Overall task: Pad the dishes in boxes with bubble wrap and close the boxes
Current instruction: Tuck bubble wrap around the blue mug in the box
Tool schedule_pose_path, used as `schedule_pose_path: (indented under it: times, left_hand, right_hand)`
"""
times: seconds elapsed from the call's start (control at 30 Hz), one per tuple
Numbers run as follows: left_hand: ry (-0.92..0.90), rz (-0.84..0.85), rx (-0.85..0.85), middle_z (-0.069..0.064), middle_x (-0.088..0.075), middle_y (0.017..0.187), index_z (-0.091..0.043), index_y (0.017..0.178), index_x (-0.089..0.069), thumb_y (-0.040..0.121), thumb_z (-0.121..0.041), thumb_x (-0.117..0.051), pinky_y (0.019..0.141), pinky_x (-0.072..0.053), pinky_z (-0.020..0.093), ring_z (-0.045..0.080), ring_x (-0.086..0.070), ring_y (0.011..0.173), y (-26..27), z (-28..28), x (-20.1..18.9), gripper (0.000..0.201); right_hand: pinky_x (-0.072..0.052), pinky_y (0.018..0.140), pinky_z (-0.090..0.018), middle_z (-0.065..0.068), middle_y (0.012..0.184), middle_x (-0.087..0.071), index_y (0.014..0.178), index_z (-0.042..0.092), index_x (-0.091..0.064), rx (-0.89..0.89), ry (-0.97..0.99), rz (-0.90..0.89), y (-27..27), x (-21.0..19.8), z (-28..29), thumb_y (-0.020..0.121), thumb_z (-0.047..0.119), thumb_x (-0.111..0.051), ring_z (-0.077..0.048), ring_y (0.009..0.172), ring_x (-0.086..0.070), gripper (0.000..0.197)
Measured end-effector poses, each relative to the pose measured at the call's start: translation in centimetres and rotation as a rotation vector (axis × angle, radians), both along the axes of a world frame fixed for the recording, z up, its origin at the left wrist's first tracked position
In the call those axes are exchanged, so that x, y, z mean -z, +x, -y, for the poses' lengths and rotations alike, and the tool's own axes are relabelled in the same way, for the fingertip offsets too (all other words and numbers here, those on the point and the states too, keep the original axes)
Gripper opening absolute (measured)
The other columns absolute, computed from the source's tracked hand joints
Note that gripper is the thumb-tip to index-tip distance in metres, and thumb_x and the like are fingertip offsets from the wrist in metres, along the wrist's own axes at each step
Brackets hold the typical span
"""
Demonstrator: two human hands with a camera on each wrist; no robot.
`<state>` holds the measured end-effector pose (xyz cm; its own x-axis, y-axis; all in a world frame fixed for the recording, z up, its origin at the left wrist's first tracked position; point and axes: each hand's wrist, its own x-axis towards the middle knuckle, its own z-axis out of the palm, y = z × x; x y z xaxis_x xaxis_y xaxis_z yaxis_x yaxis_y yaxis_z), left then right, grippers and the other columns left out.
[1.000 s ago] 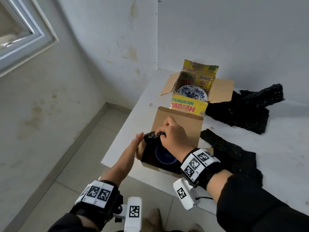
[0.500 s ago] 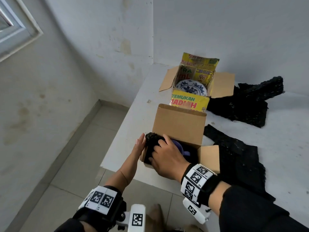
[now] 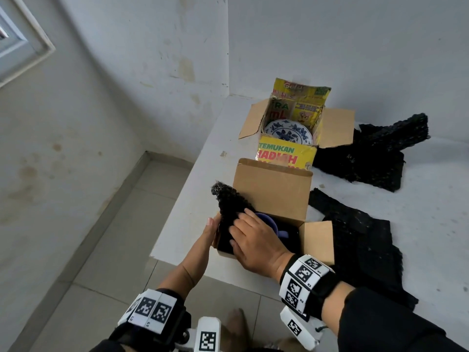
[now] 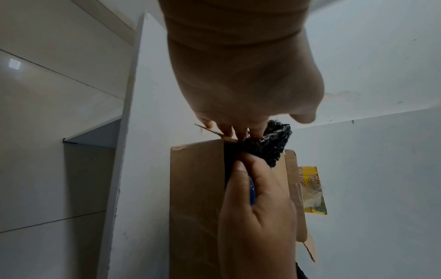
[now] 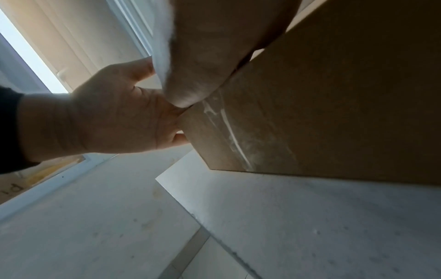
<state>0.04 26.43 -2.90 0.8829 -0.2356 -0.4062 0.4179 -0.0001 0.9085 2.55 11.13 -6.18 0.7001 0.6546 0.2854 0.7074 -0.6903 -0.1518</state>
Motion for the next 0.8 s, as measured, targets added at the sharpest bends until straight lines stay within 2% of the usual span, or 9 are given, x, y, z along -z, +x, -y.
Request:
schedule_pose_path:
  times: [0.07, 0.13, 0.23, 0.3, 0.43, 0.53, 0.6, 0.7, 0.8]
  left_hand:
    - [0.015, 0.033, 0.042, -0.016, -0.036, 0.145, -0.021, 0.144, -0.03, 0.1, -0.037, -0.009, 0.09, -0.027, -0.006, -0.023, -0.031, 0.123, 0.1, 0.1, 0.0, 0.051]
    - [0.049, 0.072, 0.055, -0.025, -0.037, 0.135, -0.024, 0.14, -0.031, 0.102, -0.039, -0.018, 0.086, -0.027, -0.007, -0.032, -0.033, 0.112, 0.3, 0.3, 0.0, 0.043]
    - [0.092, 0.108, 0.062, -0.025, -0.034, 0.14, -0.027, 0.143, -0.03, 0.096, -0.055, -0.025, 0.091, -0.026, -0.006, -0.028, -0.028, 0.121, 0.3, 0.1, 0.5, 0.054]
    - [0.099, 0.091, 0.057, -0.023, -0.04, 0.139, -0.026, 0.142, -0.033, 0.095, -0.051, -0.02, 0.091, -0.029, -0.004, -0.022, -0.033, 0.123, 0.3, 0.0, 0.6, 0.055]
    - [0.088, 0.112, 0.018, -0.023, -0.048, 0.124, -0.028, 0.125, -0.044, 0.105, -0.025, -0.018, 0.086, -0.032, -0.005, -0.029, -0.043, 0.107, 0.3, 0.0, 0.7, 0.032]
    - [0.13, 0.147, 0.017, -0.015, -0.04, 0.144, -0.025, 0.144, -0.033, 0.094, -0.055, -0.028, 0.11, -0.027, 0.013, -0.012, -0.034, 0.131, 0.1, -0.2, 1.2, 0.058]
    - [0.148, 0.114, 0.03, -0.017, -0.031, 0.151, -0.028, 0.148, -0.026, 0.088, -0.061, -0.03, 0.116, -0.022, 0.022, -0.009, -0.027, 0.136, -0.1, -0.2, 1.6, 0.069]
    - [0.142, 0.117, 0.056, -0.023, -0.02, 0.153, -0.041, 0.144, -0.021, 0.089, -0.056, -0.028, 0.109, -0.02, 0.007, -0.017, -0.019, 0.134, -0.3, 0.0, 1.8, 0.058]
    - [0.158, 0.121, 0.085, -0.026, -0.011, 0.152, -0.05, 0.139, -0.017, 0.086, -0.063, -0.027, 0.111, -0.016, 0.01, -0.016, -0.014, 0.136, -0.4, 0.1, 1.5, 0.055]
  right_hand:
    - [-0.042, 0.094, -0.047, -0.009, 0.084, -0.059, 0.08, 0.01, -0.063, -0.021, 0.059, 0.016, -0.1, -0.2, 0.2, 0.088, 0.023, -0.047, -0.029, 0.084, -0.055, 0.022]
    - [-0.045, 0.083, -0.045, -0.011, 0.09, -0.049, 0.081, 0.009, -0.058, 0.003, 0.157, 0.05, 0.1, -0.7, 0.2, 0.085, 0.022, -0.052, -0.029, 0.086, -0.049, 0.015]
    - [-0.039, 0.101, -0.043, -0.014, 0.119, -0.04, 0.096, 0.01, -0.052, 0.097, 0.246, 0.057, 0.9, -1.0, -0.4, 0.081, 0.021, -0.053, -0.035, 0.116, -0.042, 0.019]
    - [-0.037, 0.104, -0.041, -0.018, 0.124, -0.047, 0.098, 0.009, -0.055, 0.114, 0.241, 0.056, 1.4, -1.0, -0.8, 0.08, 0.018, -0.05, -0.033, 0.12, -0.043, 0.021]
    - [-0.047, 0.085, -0.037, -0.012, 0.084, -0.063, 0.081, 0.006, -0.063, 0.016, 0.253, 0.116, 1.6, -0.6, -1.0, 0.08, 0.003, -0.047, -0.028, 0.082, -0.058, 0.016]
    - [-0.047, 0.088, -0.04, -0.008, 0.078, -0.063, 0.077, 0.008, -0.064, 0.024, 0.221, 0.094, 1.2, 0.0, -0.4, 0.081, 0.013, -0.053, -0.027, 0.08, -0.058, 0.013]
    - [-0.043, 0.093, -0.041, -0.005, 0.079, -0.065, 0.077, 0.011, -0.065, 0.055, 0.179, 0.07, 1.1, 0.1, 0.0, 0.082, 0.023, -0.053, -0.026, 0.085, -0.058, 0.018]
    - [-0.042, 0.088, -0.039, -0.004, 0.074, -0.064, 0.072, 0.011, -0.063, 0.074, 0.159, 0.04, 1.2, -0.3, 0.0, 0.085, 0.025, -0.05, -0.026, 0.081, -0.056, 0.023]
    - [-0.042, 0.085, -0.039, -0.006, 0.075, -0.062, 0.075, 0.01, -0.062, 0.117, 0.117, -0.031, 1.3, -0.6, -0.5, 0.085, 0.024, -0.046, -0.027, 0.077, -0.055, 0.024]
